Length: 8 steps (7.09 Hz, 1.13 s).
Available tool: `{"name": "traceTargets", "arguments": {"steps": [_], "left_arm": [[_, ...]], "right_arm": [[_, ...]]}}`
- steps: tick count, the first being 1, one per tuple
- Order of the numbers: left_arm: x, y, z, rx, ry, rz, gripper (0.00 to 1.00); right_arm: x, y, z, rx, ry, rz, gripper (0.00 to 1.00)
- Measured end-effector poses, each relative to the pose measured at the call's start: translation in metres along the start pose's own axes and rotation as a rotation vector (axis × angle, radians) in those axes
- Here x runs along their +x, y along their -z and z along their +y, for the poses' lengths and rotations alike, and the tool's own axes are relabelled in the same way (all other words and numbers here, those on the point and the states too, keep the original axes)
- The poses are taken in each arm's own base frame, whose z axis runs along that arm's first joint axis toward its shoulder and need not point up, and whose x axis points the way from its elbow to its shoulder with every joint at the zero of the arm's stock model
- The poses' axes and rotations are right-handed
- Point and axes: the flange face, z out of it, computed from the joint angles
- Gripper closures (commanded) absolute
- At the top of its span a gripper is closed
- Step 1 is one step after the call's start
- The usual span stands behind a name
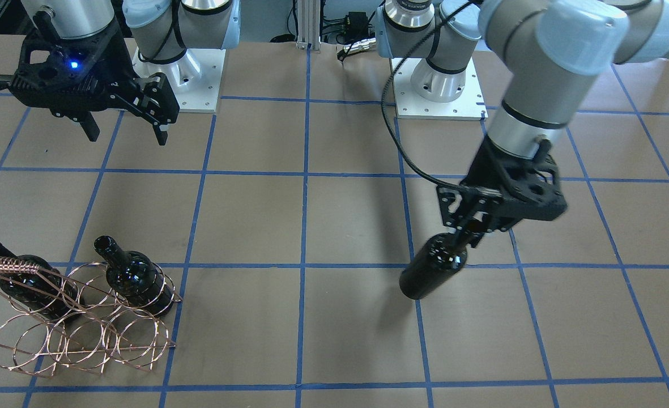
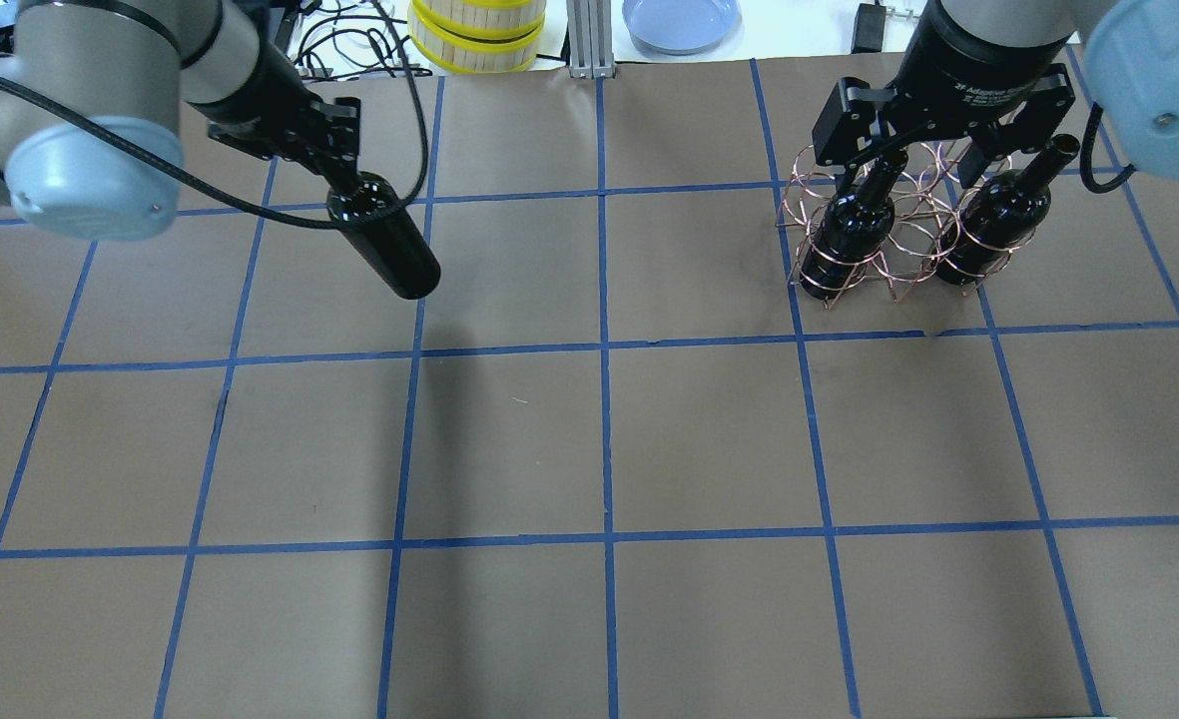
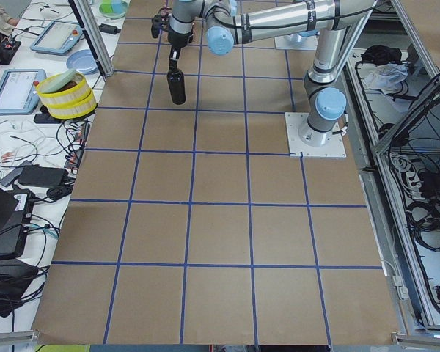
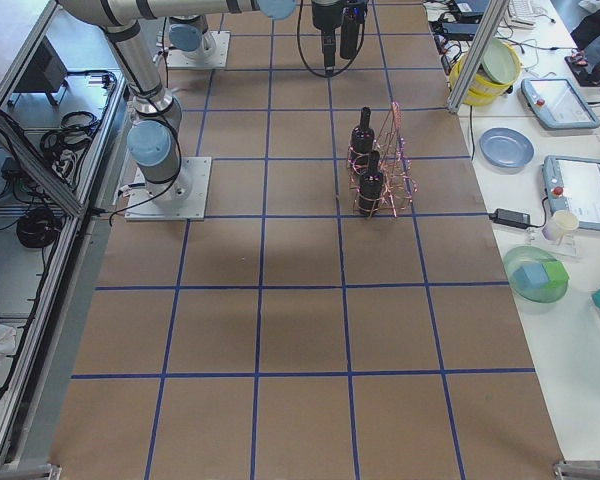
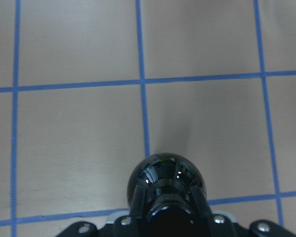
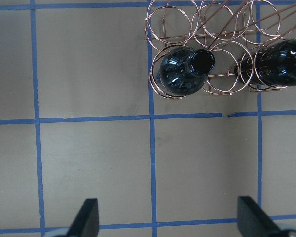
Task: Place wine into wine basket
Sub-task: 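Carry the dark wine bottle with the left gripper toward the table center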
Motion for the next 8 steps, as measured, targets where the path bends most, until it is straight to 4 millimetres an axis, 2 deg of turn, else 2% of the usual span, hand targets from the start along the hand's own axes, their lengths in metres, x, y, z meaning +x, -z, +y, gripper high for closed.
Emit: {"name": "traceTargets", "arguments": {"steps": [2,3,4,5,8], "left_arm": [[0.107,0.0,0.043,0.0,-0.029,0.017,1.0],[0.146,-0.002,0.06,0.019,-0.039,-0.002,1.0],[0.168,-0.005,0.072,0.027,-0.046,-0.024,1.0],[0.18,-0.005,0.079,0.038,-0.054,-0.043,1.0],[0.188,-0.016,0.08,0.045,-0.01,-0.086,1.0]], "right_arm": [[0.0,0.002,0.003,0.008,-0.027,0.005,0.0],[0.0,0.002,0.004,0.002,-0.034,0.008,0.0],[0.0,0.0,0.005,-0.011,-0.026,-0.004,0.0],[-0.002,-0.001,0.006,-0.025,0.012,-0.029,0.0],[-0.007,-0.003,0.008,-0.037,0.063,-0.069,0.0]]}}
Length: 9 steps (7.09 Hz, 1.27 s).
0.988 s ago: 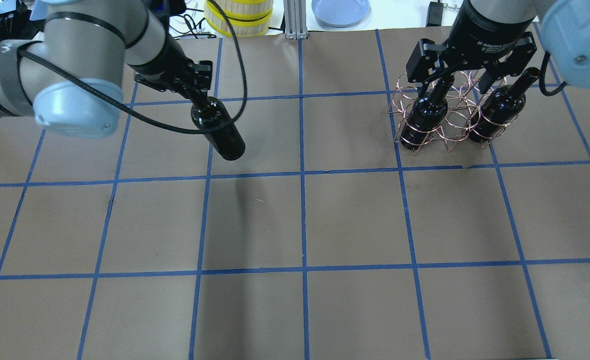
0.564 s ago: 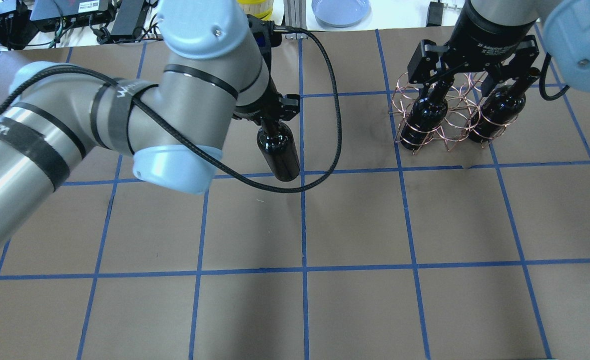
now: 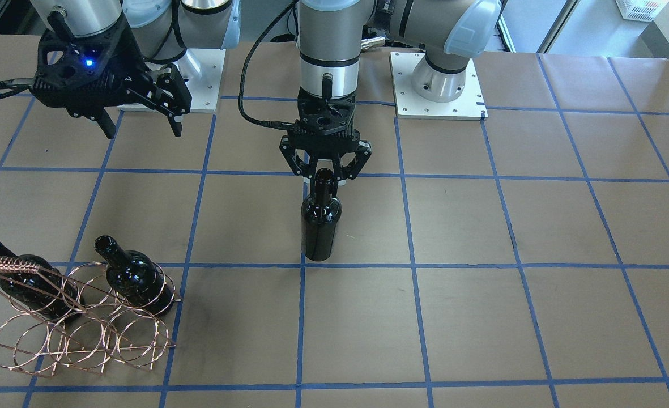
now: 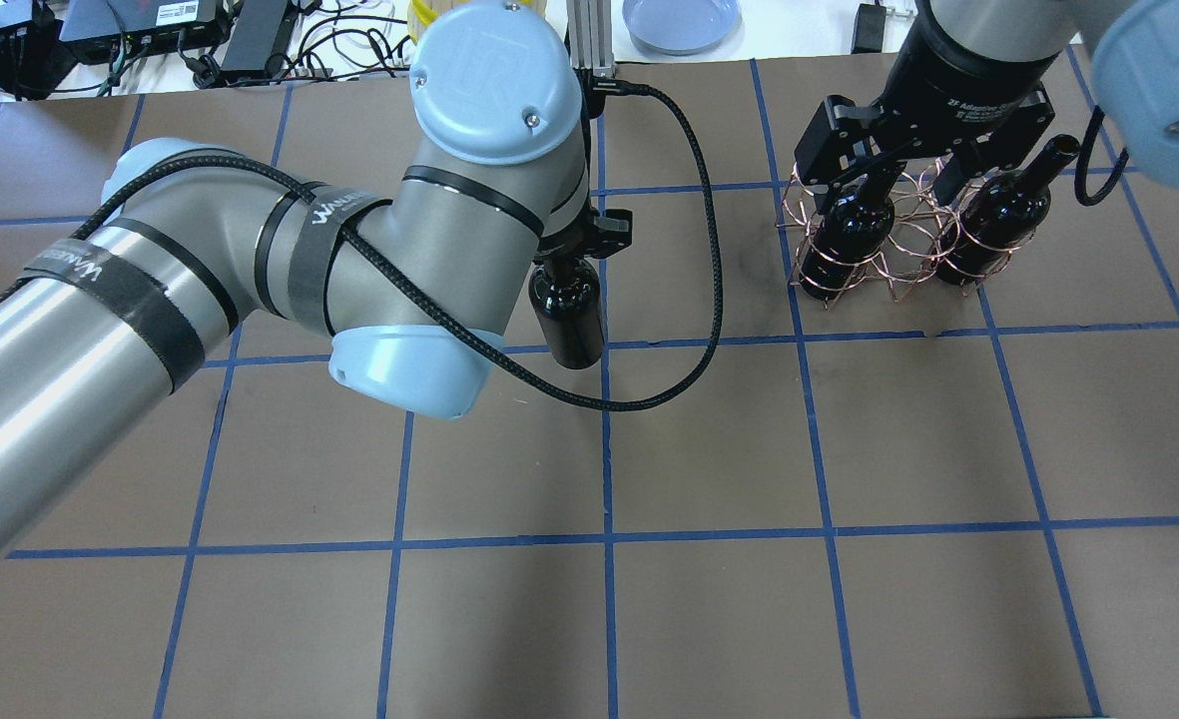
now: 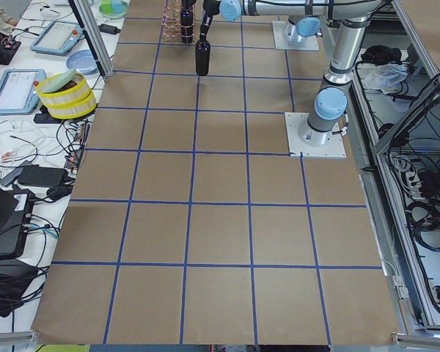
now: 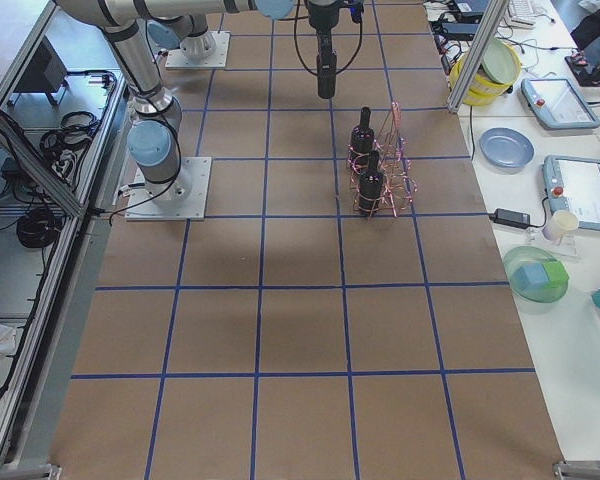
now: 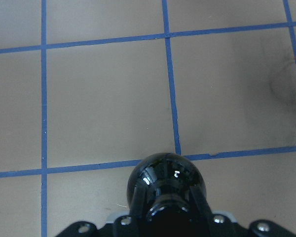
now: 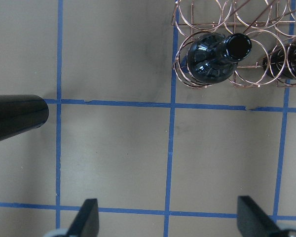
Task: Place wine into wine basket
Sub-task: 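Carry the dark wine bottle with the left gripper toward the table center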
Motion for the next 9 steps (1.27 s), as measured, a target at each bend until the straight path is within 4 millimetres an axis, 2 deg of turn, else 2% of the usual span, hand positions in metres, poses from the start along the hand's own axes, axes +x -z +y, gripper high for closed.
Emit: {"name": "traceTargets", "arguments": {"steps": [4,9], "left_arm": [[-0.001,-0.015,-0.002,-0.021,0.027,-0.014,1.0],[-0.002,-0.035,-0.004,-0.058,0.052,-0.004,1.0]], "right_arm": [[0.0,-0.006,-0.002,-0.014,-0.072,0.0,0.0],[0.0,-0.008,-0.003,-0.016,-0.078,-0.003,0.0]]}}
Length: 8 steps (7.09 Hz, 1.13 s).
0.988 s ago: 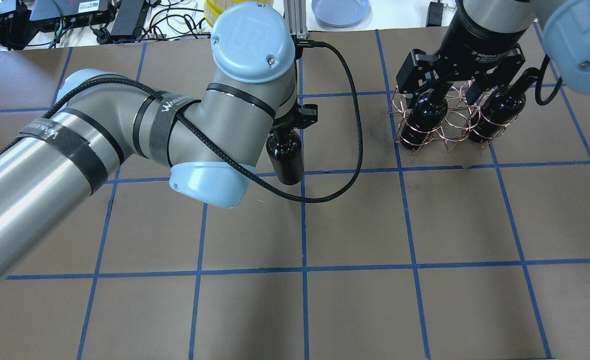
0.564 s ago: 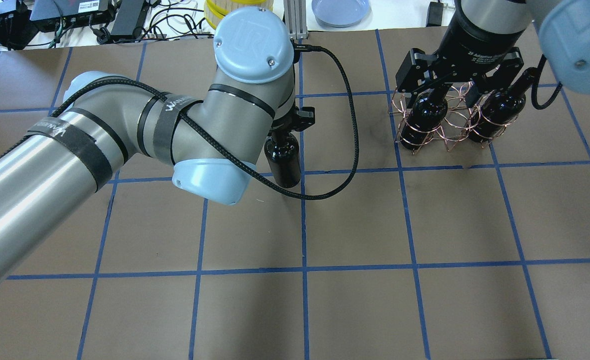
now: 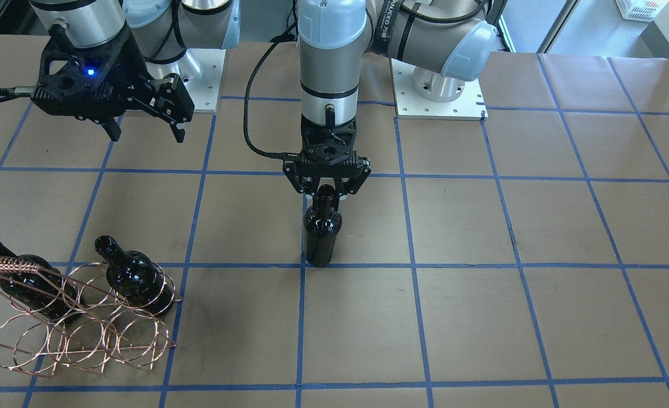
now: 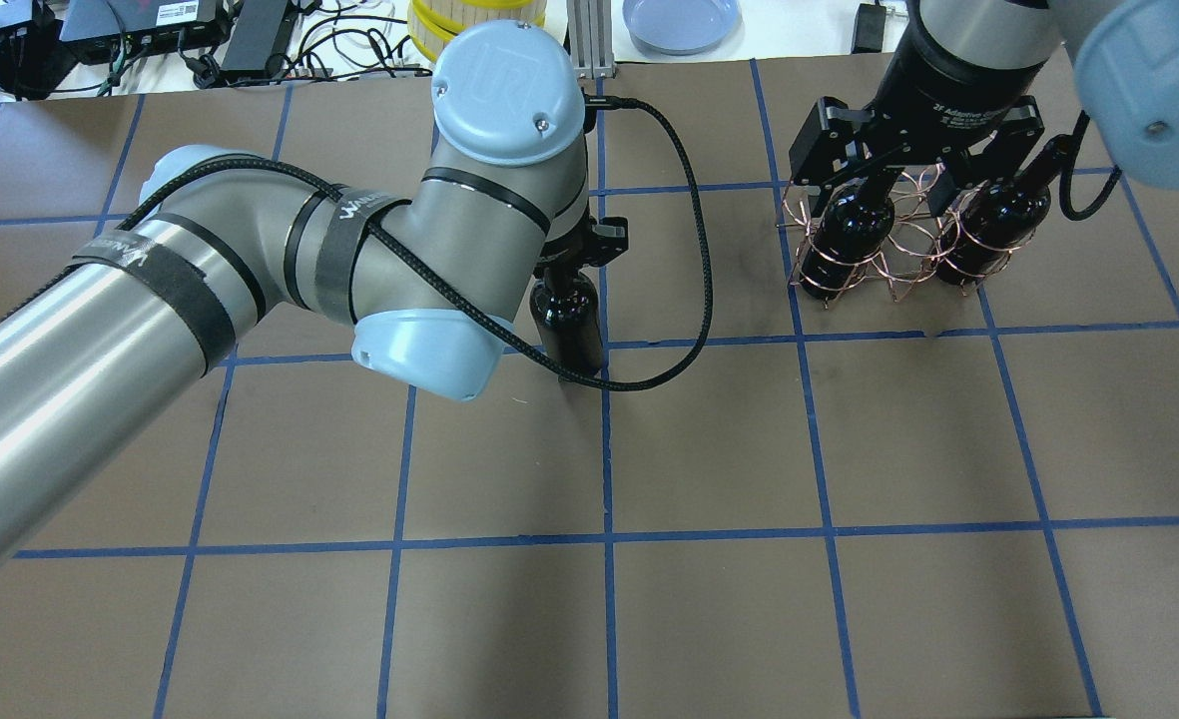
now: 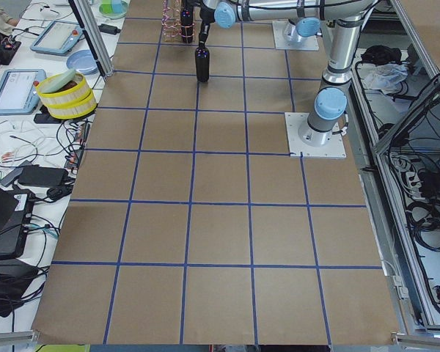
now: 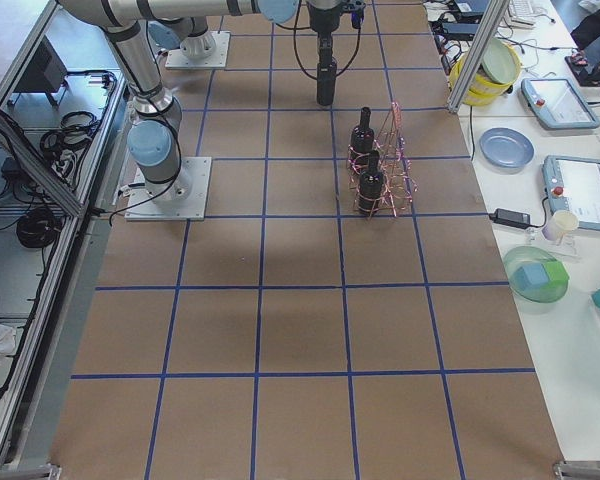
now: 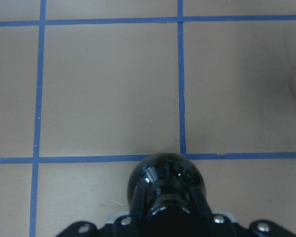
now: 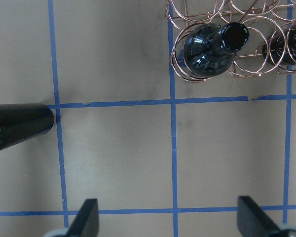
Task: Place wine into wine basket
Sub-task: 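Set the bottle upright on the table and open the left gripper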
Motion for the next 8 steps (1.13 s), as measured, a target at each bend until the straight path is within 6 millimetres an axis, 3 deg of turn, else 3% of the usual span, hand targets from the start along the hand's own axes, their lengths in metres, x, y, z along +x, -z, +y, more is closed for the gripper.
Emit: {"name": "traceTargets", "arguments": {"steps": [8], "left_arm": [[-0.0017,-0.0068,0.0016,-0.044,0.004,0.011,1.0]], "right_arm": [[0.0003,0.0005,0.0003,0.001,-0.001,0.003,0.0]]}}
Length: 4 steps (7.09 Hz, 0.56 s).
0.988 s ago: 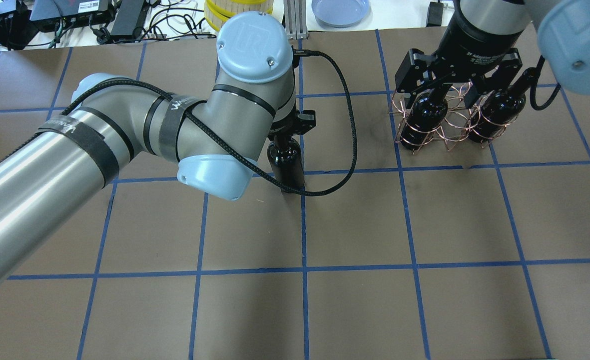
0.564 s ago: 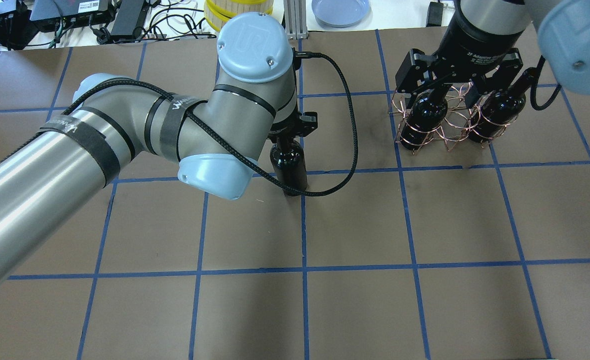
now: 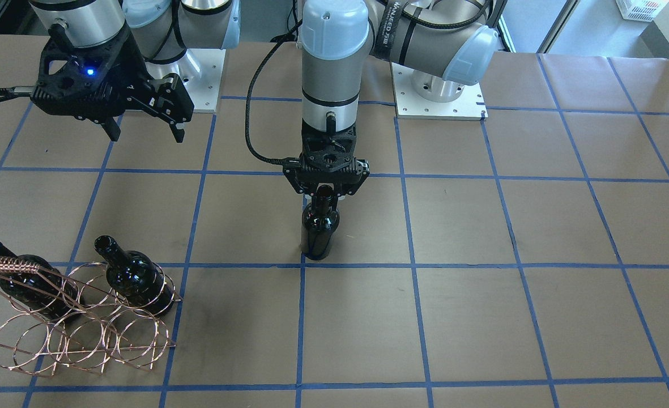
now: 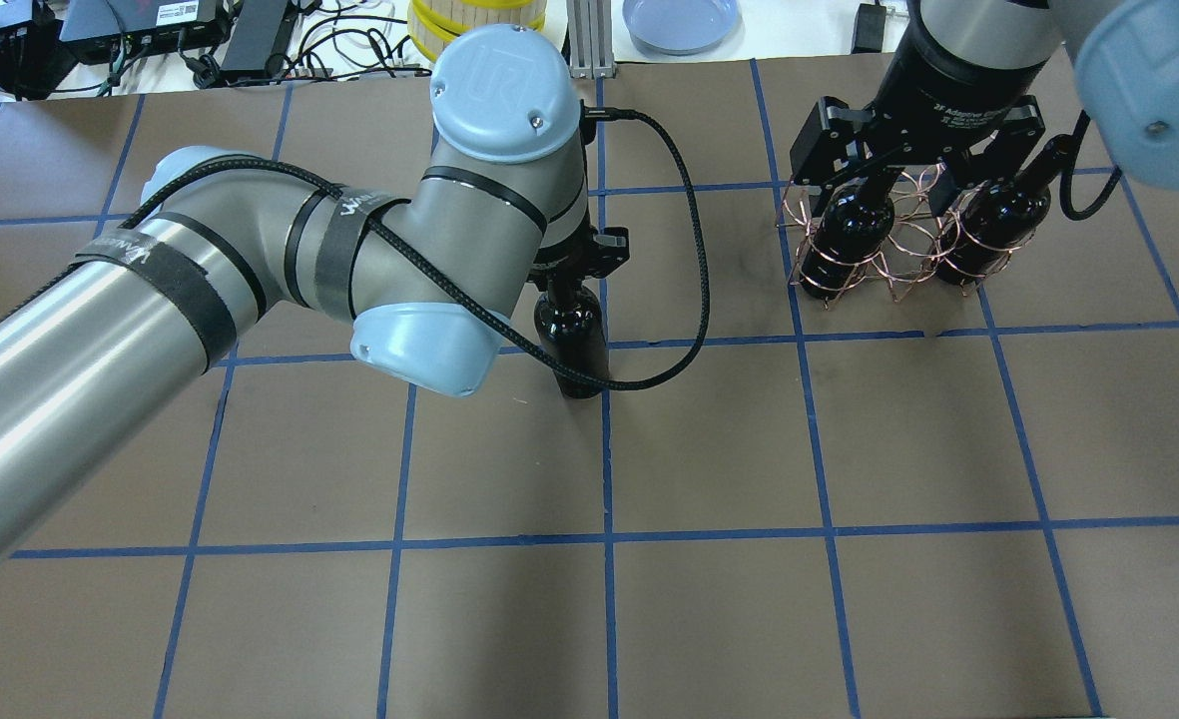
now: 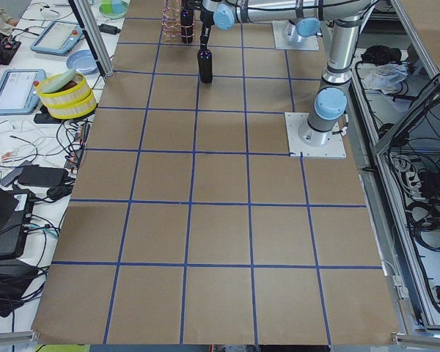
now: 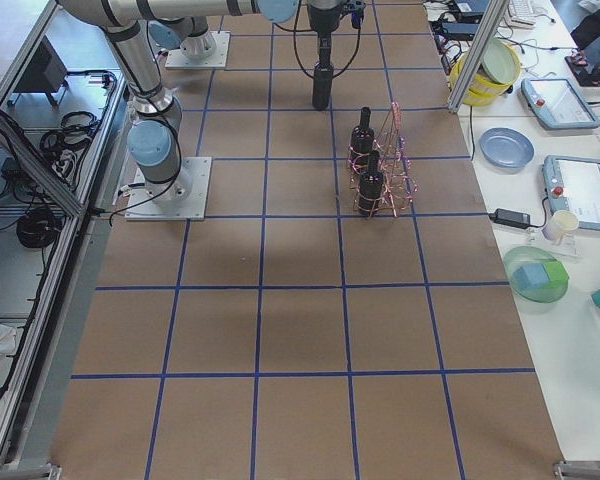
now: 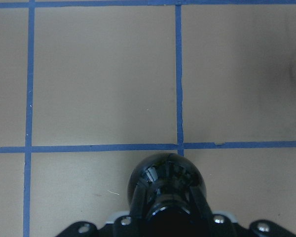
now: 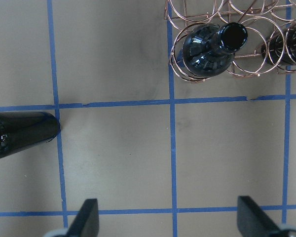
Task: Place wine into wine basket
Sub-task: 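Set the bottle upright on the table and open the left gripper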
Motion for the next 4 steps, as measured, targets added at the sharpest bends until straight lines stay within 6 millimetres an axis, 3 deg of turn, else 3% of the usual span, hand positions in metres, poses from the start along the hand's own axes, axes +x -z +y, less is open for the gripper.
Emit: {"name": "traceTargets", "arguments": {"steps": [1,2,3,4], "left_arm": [[0.0002,-0.0006,0.0003,-0.003,0.001,0.002,0.83],[0.0002,-0.001,0.0007,-0.005,0.0,0.002,0.25],[0.0003,-0.0017,0.0008,-0.008,-0.001,0.002,0.04],[0.0004,-0.0023,0.0011,-0.01,-0.001,0.001,0.0]], "right_arm": [[0.0001,0.0,0.0,0.0,0.0,0.001,0.0],[0.0,0.0,0.0,0.0,-0.001,0.0,0.0],[-0.0001,0.0,0.0,0.0,-0.001,-0.001,0.0],[-0.0002,0.0,0.0,0.0,-0.001,-0.002,0.0]]}}
